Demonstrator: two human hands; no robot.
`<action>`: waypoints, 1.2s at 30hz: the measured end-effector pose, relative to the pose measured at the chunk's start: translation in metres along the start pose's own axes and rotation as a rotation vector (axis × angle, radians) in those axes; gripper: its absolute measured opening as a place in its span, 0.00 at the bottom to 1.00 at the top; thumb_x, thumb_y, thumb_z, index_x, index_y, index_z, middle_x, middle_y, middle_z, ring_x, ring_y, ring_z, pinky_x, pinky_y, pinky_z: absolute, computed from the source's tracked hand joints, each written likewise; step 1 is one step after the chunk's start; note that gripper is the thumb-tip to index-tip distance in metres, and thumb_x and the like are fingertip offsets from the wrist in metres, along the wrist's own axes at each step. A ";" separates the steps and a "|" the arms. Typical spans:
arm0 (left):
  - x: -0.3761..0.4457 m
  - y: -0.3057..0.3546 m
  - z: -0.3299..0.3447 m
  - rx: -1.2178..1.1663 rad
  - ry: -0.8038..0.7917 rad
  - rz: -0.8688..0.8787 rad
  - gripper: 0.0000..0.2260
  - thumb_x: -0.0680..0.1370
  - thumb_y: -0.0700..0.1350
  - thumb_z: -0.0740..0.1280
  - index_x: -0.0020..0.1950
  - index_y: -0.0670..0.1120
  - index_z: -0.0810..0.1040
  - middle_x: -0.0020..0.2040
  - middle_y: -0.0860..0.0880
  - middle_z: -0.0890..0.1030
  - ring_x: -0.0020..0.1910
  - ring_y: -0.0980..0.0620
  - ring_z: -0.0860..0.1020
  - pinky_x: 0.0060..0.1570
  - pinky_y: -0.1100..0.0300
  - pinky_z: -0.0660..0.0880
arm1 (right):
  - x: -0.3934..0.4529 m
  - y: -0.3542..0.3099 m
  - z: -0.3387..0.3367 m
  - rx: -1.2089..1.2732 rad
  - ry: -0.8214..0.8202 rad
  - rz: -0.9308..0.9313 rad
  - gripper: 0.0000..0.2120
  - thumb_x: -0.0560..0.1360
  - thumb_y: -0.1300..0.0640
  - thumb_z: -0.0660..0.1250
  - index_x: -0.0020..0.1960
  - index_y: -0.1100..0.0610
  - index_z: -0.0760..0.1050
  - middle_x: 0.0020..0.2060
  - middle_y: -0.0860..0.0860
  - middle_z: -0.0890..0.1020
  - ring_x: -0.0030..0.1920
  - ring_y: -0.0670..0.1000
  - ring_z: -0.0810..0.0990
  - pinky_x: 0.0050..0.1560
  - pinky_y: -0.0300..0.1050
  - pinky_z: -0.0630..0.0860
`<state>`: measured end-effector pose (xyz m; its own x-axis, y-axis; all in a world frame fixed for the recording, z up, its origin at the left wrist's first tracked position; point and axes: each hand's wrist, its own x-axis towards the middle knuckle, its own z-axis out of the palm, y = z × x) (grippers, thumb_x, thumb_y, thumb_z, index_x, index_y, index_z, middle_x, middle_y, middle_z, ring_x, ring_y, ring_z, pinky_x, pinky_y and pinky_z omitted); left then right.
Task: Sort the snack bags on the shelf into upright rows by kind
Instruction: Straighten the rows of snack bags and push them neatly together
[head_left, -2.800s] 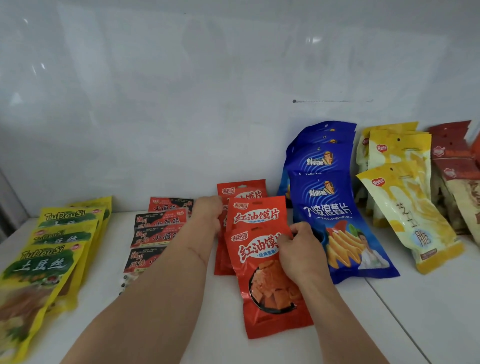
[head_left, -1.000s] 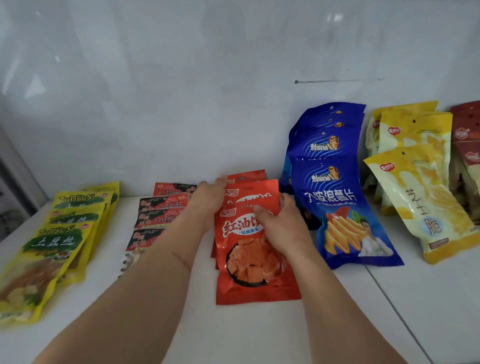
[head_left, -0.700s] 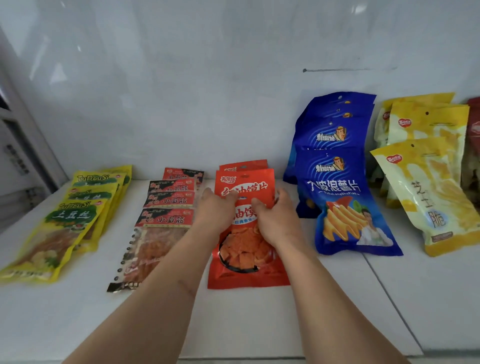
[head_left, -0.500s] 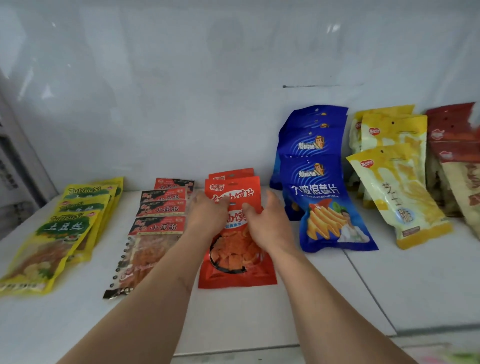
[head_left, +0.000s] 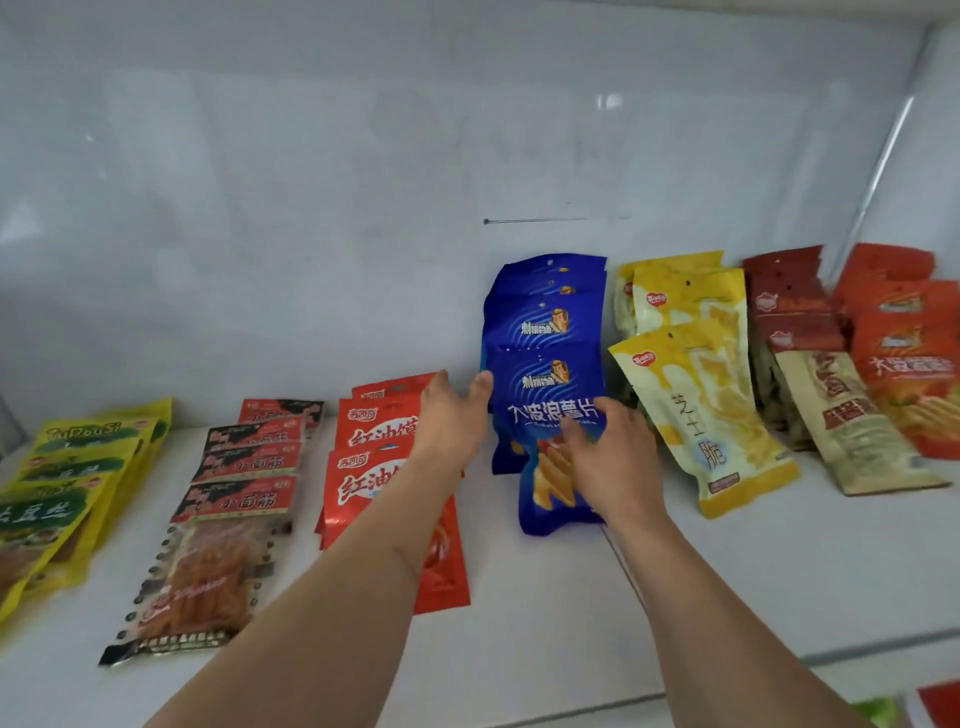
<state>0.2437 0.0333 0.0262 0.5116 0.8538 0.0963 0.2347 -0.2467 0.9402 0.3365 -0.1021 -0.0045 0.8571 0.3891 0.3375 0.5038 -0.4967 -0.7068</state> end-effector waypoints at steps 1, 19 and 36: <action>0.005 0.003 0.008 -0.026 -0.005 -0.033 0.33 0.83 0.59 0.61 0.81 0.43 0.57 0.79 0.43 0.65 0.76 0.43 0.67 0.63 0.53 0.70 | 0.005 0.009 0.001 -0.028 -0.004 -0.013 0.26 0.77 0.41 0.67 0.70 0.53 0.69 0.67 0.53 0.75 0.67 0.54 0.73 0.60 0.51 0.74; 0.074 0.012 0.069 -0.286 0.030 -0.250 0.28 0.77 0.67 0.65 0.69 0.49 0.72 0.54 0.46 0.85 0.48 0.45 0.86 0.52 0.43 0.83 | 0.038 0.057 0.030 0.040 -0.080 0.078 0.34 0.74 0.32 0.64 0.72 0.52 0.63 0.67 0.50 0.76 0.65 0.53 0.76 0.63 0.54 0.75; 0.080 0.005 0.066 -0.407 -0.076 -0.318 0.23 0.78 0.65 0.65 0.55 0.45 0.78 0.46 0.44 0.88 0.45 0.43 0.87 0.50 0.48 0.84 | 0.040 0.052 0.027 0.045 -0.097 0.088 0.37 0.74 0.32 0.64 0.74 0.52 0.61 0.69 0.50 0.74 0.67 0.53 0.75 0.64 0.54 0.76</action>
<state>0.3406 0.0700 0.0166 0.5294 0.8181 -0.2249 0.0561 0.2307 0.9714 0.3938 -0.0914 -0.0450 0.8821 0.4202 0.2128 0.4202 -0.4979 -0.7587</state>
